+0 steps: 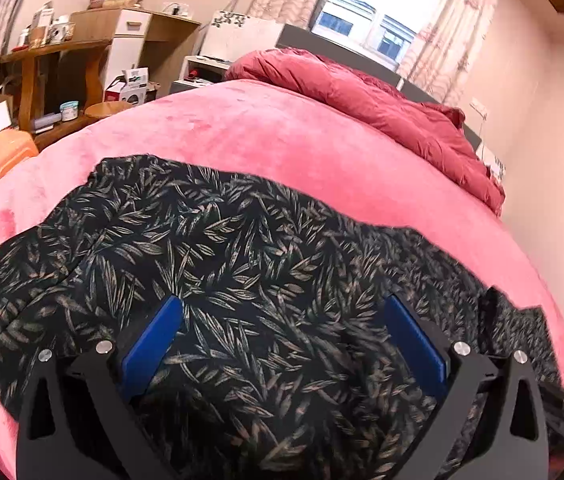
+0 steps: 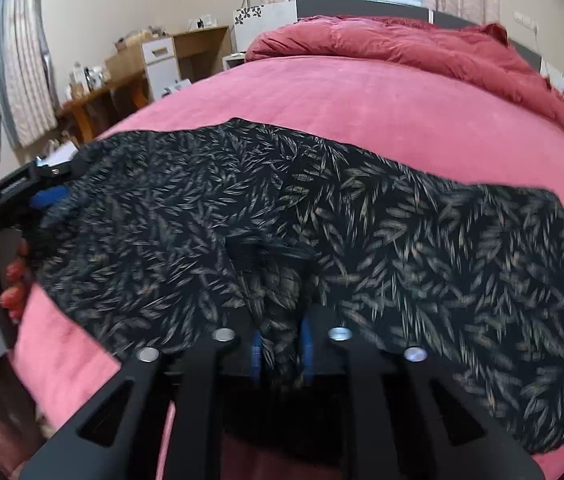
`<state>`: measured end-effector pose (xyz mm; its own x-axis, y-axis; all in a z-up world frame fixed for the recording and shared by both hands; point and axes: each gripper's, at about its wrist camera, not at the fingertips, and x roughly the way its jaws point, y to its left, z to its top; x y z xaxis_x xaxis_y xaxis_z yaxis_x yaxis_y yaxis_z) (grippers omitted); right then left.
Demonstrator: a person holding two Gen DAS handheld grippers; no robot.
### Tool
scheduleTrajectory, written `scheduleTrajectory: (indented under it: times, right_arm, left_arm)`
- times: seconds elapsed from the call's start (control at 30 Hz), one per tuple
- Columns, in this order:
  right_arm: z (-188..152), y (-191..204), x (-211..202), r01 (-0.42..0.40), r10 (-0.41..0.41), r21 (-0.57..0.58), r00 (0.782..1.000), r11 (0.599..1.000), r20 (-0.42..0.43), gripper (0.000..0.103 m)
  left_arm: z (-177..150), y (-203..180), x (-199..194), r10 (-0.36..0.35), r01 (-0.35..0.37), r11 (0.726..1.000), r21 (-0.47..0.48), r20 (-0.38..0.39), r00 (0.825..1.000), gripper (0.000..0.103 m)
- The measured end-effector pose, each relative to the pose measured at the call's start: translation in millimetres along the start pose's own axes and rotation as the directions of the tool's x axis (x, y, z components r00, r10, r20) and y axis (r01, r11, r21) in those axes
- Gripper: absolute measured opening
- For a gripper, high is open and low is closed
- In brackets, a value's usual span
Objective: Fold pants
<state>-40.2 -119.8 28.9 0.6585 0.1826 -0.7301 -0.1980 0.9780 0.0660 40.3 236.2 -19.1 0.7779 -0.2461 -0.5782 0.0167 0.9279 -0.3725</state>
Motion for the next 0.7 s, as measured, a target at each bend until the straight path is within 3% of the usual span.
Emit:
scheduleTrajectory:
  times: [0.07,0.17,0.27,0.33,0.47,0.53,0.63,0.7]
  right_arm:
    - [-1,-14,-14,-0.077,0.078,0.077,0.997,0.994,-0.005,0.051]
    - [1,-32,-46,-0.138,0.122,0.172,0.987,0.975,0.102,0.052]
    - [9,-70,-76,-0.126,0.063,0.296,0.975,0.947,0.212,0.052]
    - [16,-103,-86,-0.057,-0.024,0.370,0.977,0.927,0.211,0.047]
    - [22,-153,-75,0.046,-0.110,0.462,0.987,0.886,0.113,0.031]
    - [15,-172,-67,0.021,-0.091,0.515,0.989,0.857,0.112,0.026]
    - [5,-176,-59,0.024,-0.093,0.512,0.989,0.858,0.111,0.020]
    - [5,-177,-50,0.081,-0.120,0.490,0.992,0.868,0.049,0.018]
  left_arm:
    - [2,-5,-2,-0.038,0.037,0.998,-0.051,-0.016,0.999,0.101]
    - [5,-28,-2,-0.139,0.135,0.988,-0.073,-0.056,0.989,0.101]
    - [4,-70,7,-0.219,0.219,0.976,-0.014,-0.125,0.968,0.101]
    - [0,-109,21,-0.262,0.275,0.961,0.039,-0.201,0.944,0.101]
    - [-12,-171,57,-0.279,0.337,0.932,0.131,-0.332,0.901,0.099]
    - [-18,-194,76,-0.255,0.336,0.928,0.164,-0.379,0.890,0.093]
    - [-26,-212,100,-0.228,0.328,0.930,0.164,-0.441,0.868,0.082]
    - [-27,-217,105,-0.214,0.313,0.934,0.170,-0.436,0.874,0.082]
